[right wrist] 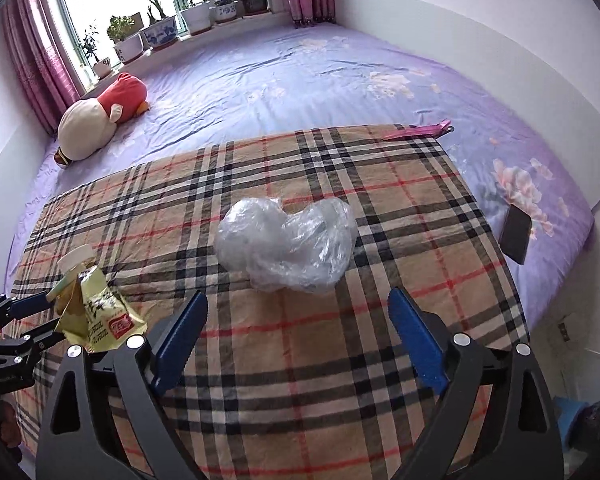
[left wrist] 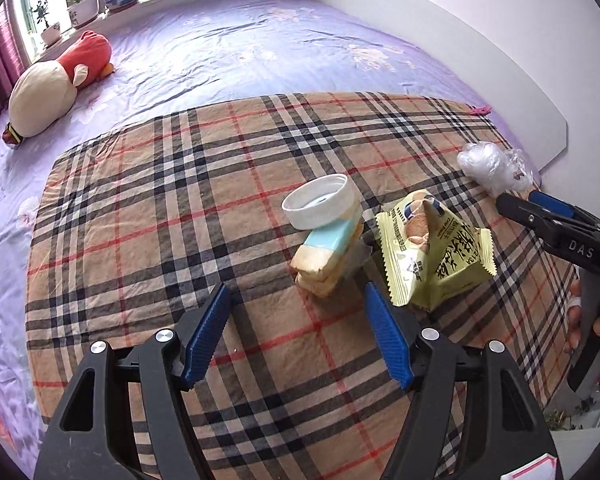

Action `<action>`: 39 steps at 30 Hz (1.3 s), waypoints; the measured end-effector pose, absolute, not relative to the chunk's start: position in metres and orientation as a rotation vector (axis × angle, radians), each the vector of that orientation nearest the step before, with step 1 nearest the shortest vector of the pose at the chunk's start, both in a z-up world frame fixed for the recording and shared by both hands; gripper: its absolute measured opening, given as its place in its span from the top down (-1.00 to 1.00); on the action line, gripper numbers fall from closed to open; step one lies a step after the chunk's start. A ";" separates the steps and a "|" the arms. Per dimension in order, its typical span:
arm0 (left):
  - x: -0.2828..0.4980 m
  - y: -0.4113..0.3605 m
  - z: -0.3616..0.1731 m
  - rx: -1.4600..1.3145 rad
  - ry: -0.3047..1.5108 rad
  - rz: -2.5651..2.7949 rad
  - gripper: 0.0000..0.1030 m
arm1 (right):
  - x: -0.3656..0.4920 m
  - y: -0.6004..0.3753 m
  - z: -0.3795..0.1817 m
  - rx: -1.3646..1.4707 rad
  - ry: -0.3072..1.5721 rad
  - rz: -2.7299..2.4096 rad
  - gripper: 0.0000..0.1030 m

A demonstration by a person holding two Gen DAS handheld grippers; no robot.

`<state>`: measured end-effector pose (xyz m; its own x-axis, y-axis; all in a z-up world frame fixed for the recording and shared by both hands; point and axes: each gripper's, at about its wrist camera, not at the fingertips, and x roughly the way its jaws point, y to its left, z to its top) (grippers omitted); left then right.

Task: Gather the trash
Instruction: 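Grasp the clear plastic bag with the right gripper while the left gripper grasps the sponge block, then carry the plastic bag and white-blue sponge block in both grippers to the yellow bin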

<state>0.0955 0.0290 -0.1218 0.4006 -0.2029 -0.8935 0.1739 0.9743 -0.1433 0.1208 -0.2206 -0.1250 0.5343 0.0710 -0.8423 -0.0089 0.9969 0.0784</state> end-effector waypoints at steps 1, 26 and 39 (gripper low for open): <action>0.099 0.028 -0.122 -0.026 1.132 -0.242 -0.32 | 0.125 -0.220 -0.126 0.068 1.007 0.046 -0.78; 0.094 0.013 -0.120 0.003 1.113 -0.301 0.45 | 0.140 -0.202 -0.126 0.035 1.032 0.140 0.25; 0.066 0.010 -0.107 -0.008 1.108 -0.336 0.46 | 0.096 -0.226 -0.116 0.143 1.034 0.134 0.26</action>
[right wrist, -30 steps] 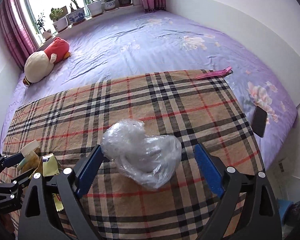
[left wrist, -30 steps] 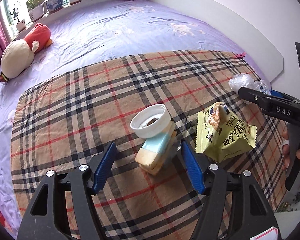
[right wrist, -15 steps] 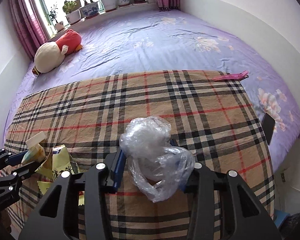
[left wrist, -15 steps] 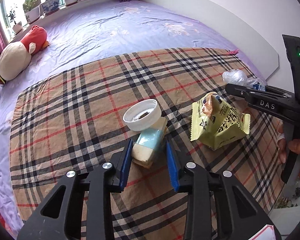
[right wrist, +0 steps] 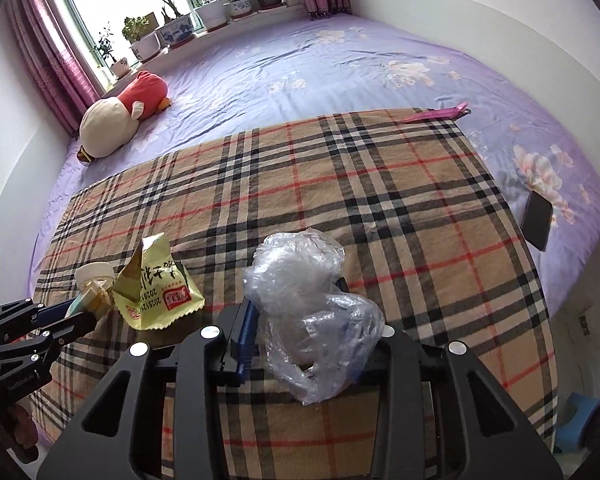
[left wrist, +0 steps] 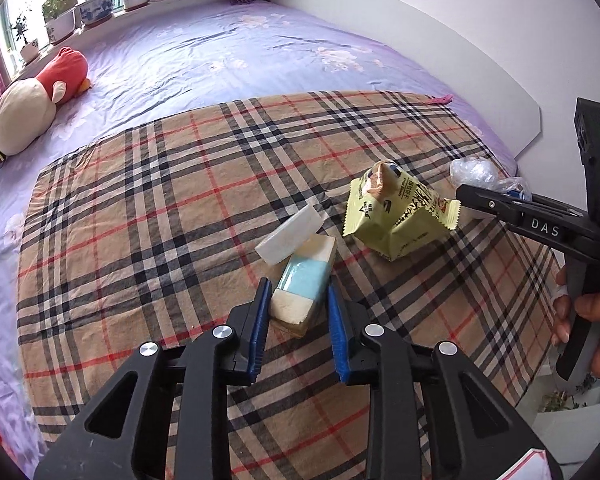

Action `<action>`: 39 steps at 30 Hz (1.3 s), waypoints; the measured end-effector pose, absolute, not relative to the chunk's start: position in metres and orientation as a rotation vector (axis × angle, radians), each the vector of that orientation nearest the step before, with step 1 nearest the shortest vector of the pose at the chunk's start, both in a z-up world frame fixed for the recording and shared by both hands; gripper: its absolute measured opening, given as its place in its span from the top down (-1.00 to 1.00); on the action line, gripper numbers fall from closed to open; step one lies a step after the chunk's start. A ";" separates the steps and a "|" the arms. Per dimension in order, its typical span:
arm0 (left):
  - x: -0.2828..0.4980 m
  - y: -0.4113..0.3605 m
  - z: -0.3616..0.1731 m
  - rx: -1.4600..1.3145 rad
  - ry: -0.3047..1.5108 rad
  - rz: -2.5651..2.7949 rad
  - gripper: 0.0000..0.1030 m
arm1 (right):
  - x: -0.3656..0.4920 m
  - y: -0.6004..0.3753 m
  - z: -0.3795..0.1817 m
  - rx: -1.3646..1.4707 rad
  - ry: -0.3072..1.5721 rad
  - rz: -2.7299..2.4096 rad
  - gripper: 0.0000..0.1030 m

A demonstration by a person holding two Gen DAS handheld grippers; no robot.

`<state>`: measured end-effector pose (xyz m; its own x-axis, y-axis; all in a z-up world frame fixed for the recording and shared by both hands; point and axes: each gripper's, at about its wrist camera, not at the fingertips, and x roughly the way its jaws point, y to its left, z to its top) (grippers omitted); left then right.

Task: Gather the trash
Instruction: 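Carry the plastic bag and white-blue sponge block in both grippers to the yellow bin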

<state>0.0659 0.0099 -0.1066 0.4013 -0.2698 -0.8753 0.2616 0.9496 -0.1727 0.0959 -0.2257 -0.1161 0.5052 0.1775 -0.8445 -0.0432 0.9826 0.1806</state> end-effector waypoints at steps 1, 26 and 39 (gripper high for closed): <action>0.063 0.009 -0.105 -0.007 1.105 -0.339 0.46 | 0.091 -0.228 -0.115 0.156 1.031 0.130 0.26; 0.032 -0.004 -0.112 0.011 1.200 -0.378 0.46 | 0.028 -0.249 -0.100 0.280 1.011 0.115 0.26; 0.010 -0.031 -0.093 0.047 1.154 -0.464 0.46 | 0.005 -0.251 -0.097 0.312 1.011 0.140 0.26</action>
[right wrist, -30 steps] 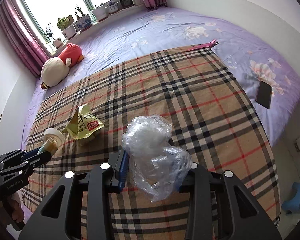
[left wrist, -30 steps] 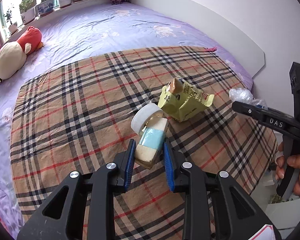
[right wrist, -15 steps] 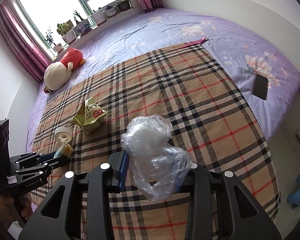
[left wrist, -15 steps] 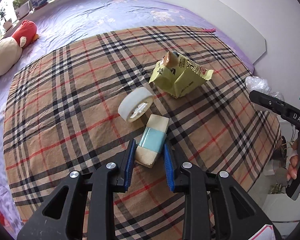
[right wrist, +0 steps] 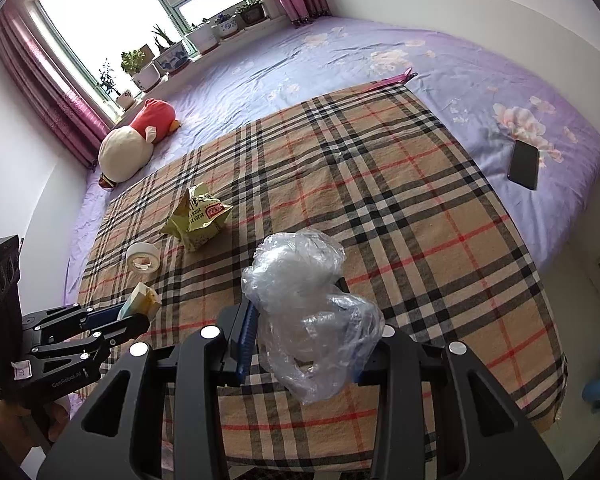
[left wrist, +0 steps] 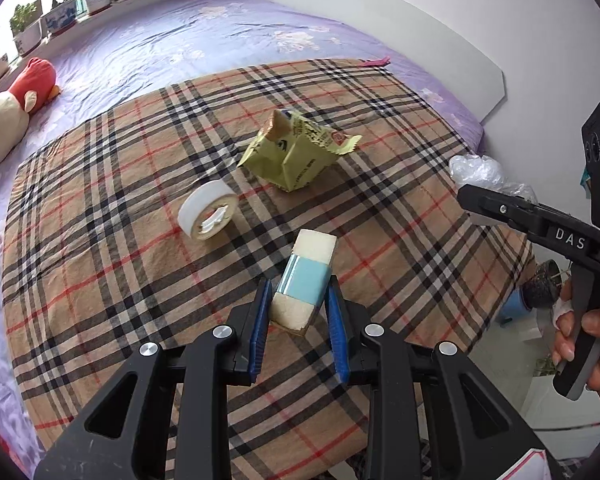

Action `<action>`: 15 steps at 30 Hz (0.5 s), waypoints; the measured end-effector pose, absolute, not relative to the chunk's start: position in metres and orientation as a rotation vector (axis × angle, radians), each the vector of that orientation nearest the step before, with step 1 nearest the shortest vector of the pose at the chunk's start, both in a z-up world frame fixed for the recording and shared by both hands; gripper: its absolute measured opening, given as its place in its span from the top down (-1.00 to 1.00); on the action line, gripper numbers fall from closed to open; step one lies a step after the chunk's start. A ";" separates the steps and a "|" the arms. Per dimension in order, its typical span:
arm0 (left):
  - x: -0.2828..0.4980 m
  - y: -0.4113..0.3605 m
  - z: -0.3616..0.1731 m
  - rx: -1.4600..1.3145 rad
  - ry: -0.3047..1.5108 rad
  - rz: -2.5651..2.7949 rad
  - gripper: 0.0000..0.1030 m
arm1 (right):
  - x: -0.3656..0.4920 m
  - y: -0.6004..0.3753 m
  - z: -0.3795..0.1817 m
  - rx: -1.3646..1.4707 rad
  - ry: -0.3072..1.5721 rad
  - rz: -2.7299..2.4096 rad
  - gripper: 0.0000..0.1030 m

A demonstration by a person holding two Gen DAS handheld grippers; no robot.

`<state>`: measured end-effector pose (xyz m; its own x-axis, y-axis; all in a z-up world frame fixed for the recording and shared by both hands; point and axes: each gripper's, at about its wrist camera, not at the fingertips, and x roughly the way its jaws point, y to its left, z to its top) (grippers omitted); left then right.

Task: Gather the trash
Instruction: 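Carry the plastic bag and white-blue sponge block in both grippers to the yellow bin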

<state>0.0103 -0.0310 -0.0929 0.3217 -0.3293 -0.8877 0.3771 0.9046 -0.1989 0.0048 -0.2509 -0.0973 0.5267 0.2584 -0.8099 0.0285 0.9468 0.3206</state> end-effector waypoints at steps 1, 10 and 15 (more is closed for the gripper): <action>0.009 -0.037 -0.091 0.059 1.149 -0.476 0.46 | 0.001 -0.252 -0.097 0.315 1.011 0.140 0.26; -0.005 -0.097 -0.079 0.183 1.112 -0.633 0.46 | -0.047 -0.282 -0.086 0.383 0.987 0.101 0.26; -0.015 -0.136 -0.075 0.256 1.095 -0.733 0.46 | -0.078 -0.304 -0.082 0.415 0.972 0.048 0.26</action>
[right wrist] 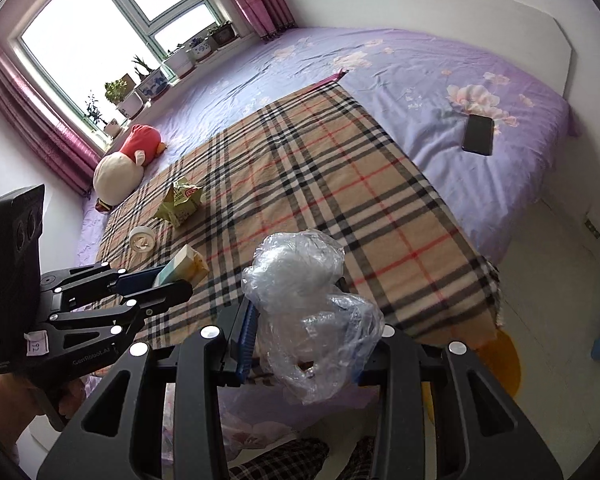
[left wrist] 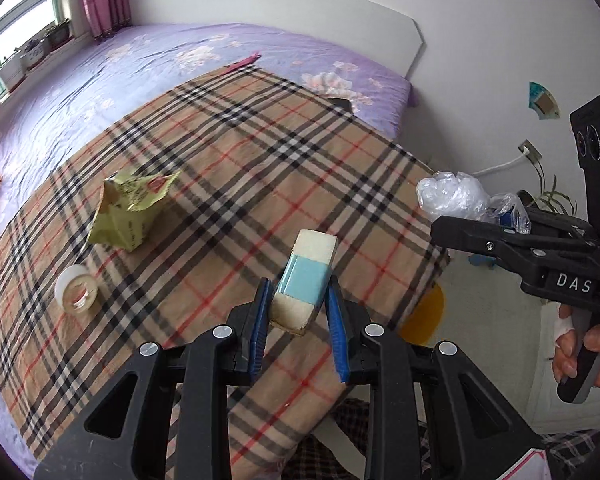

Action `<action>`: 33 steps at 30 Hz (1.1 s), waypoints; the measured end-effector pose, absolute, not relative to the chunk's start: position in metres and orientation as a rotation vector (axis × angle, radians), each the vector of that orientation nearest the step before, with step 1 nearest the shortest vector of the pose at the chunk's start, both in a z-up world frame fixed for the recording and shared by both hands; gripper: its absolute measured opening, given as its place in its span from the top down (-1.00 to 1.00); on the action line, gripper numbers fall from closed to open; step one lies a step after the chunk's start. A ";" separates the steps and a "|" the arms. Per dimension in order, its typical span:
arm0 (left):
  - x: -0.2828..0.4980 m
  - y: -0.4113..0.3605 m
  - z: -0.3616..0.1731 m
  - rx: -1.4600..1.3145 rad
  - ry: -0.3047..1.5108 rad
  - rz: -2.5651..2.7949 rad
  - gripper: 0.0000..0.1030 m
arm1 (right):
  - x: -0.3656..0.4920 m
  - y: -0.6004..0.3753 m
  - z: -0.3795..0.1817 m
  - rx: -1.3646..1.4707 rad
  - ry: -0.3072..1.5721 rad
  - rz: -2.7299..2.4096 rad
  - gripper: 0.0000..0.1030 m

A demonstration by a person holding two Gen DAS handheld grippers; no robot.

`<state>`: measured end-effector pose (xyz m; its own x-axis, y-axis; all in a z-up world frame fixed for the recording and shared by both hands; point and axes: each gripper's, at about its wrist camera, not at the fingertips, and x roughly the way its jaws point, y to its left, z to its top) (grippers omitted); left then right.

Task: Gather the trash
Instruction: 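Carry the plastic bag and white-blue sponge block in both grippers to the yellow bin, then open both grippers to drop the bag and sponge block into the yellow bin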

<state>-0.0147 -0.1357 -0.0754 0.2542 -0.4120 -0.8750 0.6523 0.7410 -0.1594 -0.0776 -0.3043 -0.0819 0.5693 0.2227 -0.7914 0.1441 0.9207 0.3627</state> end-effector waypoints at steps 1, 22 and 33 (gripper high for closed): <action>-0.018 -0.144 -0.074 0.270 1.092 -0.756 0.46 | -0.084 -0.309 -0.081 0.420 0.969 0.035 0.26; -0.111 -0.317 -0.095 0.642 1.052 -1.214 0.46 | -0.242 -0.422 -0.122 0.606 0.973 -0.355 0.26; -0.139 -0.400 -0.180 0.814 1.154 -1.307 0.46 | -0.261 -0.464 -0.211 0.684 1.081 -0.383 0.25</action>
<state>-0.1389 -0.4002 -0.1802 -0.1052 -0.2958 -0.9494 0.9787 0.1384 -0.1515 -0.2615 -0.4636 -0.2107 0.4343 0.0390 -0.8999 0.5970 0.7356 0.3200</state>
